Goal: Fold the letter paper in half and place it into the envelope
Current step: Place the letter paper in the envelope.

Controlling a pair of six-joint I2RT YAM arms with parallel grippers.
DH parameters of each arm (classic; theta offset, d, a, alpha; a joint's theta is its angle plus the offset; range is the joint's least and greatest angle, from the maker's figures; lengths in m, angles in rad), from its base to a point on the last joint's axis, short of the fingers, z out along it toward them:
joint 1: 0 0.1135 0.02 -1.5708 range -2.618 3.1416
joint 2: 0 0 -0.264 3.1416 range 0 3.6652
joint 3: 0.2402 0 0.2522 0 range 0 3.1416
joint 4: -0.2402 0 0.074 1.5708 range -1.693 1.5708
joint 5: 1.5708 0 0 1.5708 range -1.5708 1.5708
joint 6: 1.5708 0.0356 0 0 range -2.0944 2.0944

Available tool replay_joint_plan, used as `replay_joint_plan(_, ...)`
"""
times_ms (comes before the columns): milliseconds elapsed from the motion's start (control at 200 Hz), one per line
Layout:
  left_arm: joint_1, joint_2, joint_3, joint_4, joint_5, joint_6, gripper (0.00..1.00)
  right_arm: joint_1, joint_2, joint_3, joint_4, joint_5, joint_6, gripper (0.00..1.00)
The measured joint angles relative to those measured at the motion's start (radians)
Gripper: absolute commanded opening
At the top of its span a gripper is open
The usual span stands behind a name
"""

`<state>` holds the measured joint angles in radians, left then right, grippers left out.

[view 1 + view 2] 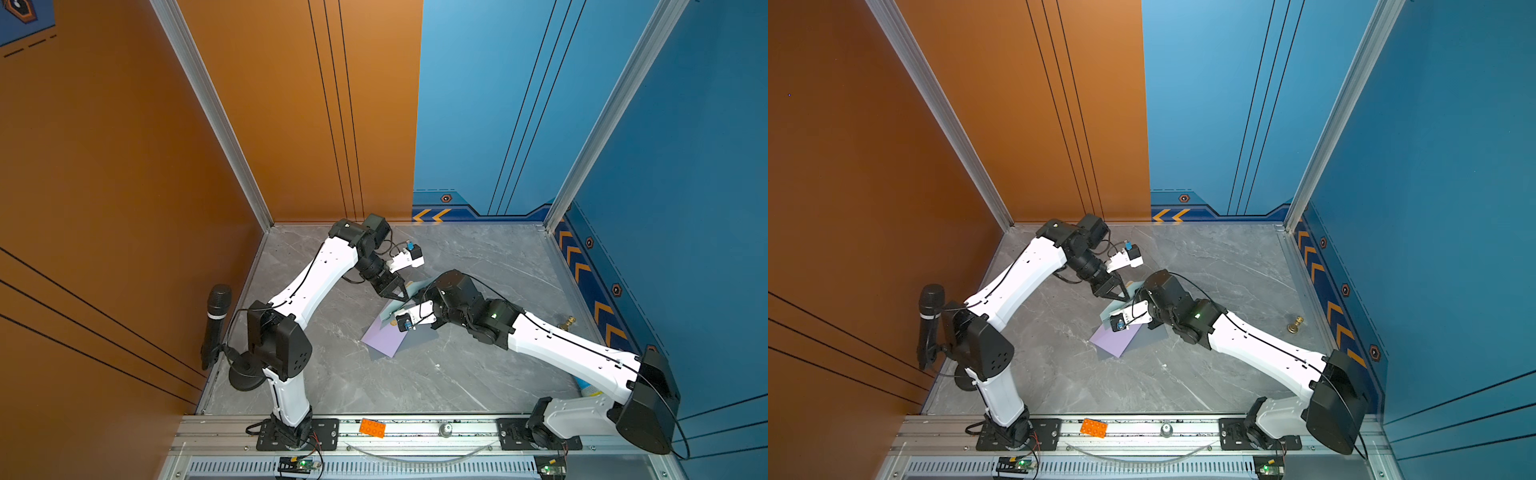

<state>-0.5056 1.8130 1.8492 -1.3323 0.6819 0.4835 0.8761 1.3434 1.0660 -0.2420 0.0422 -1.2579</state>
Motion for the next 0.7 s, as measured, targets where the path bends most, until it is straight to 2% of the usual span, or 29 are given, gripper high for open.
replay_joint_plan(451,-0.037,-0.052,-0.023,0.000,-0.004,0.002,0.00,-0.050,-0.006,-0.004,0.000,-0.022,0.010,0.00)
replay_joint_plan(701,-0.059,-0.054,-0.041,0.000,-0.008,-0.002,0.00,-0.053,-0.031,-0.059,0.034,-0.042,0.057,0.00)
